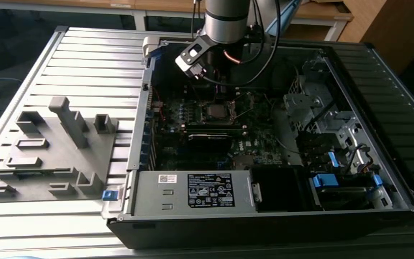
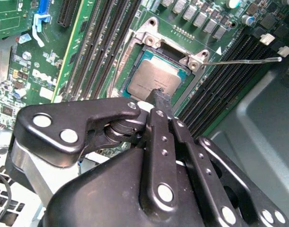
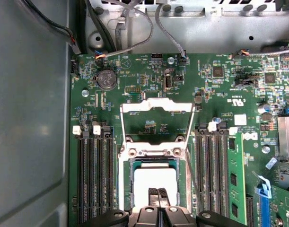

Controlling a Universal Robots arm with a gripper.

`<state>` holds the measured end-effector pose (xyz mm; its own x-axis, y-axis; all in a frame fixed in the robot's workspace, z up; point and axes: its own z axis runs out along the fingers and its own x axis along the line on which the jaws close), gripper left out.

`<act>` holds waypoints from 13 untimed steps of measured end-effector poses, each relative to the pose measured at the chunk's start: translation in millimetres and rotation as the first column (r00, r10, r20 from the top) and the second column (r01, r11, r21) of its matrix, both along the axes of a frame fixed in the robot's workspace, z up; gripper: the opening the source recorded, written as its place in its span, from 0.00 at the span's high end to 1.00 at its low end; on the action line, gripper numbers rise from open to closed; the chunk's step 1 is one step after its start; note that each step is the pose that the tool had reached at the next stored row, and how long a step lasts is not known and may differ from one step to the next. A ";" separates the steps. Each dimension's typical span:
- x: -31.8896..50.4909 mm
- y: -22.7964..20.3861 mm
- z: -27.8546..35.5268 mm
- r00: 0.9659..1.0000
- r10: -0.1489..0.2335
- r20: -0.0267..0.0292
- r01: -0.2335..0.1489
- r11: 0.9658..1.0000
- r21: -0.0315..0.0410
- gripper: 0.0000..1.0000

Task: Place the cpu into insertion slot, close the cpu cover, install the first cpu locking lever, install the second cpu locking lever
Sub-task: 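Close the cpu cover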

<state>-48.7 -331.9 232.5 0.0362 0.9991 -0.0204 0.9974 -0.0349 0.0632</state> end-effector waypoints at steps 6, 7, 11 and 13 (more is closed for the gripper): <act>0.0 0.0 0.9 1.000 0.000 0.000 0.000 1.000 0.000 0.89; 0.0 0.0 1.8 1.000 0.000 0.000 0.000 1.000 0.000 0.89; 0.0 0.0 2.6 1.000 0.000 0.000 0.000 1.000 0.000 0.89; 0.0 0.0 2.7 1.000 0.000 0.000 0.000 1.000 0.000 0.89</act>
<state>-48.7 -331.9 235.2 0.0362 0.9991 -0.0204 0.9974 -0.0349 0.0631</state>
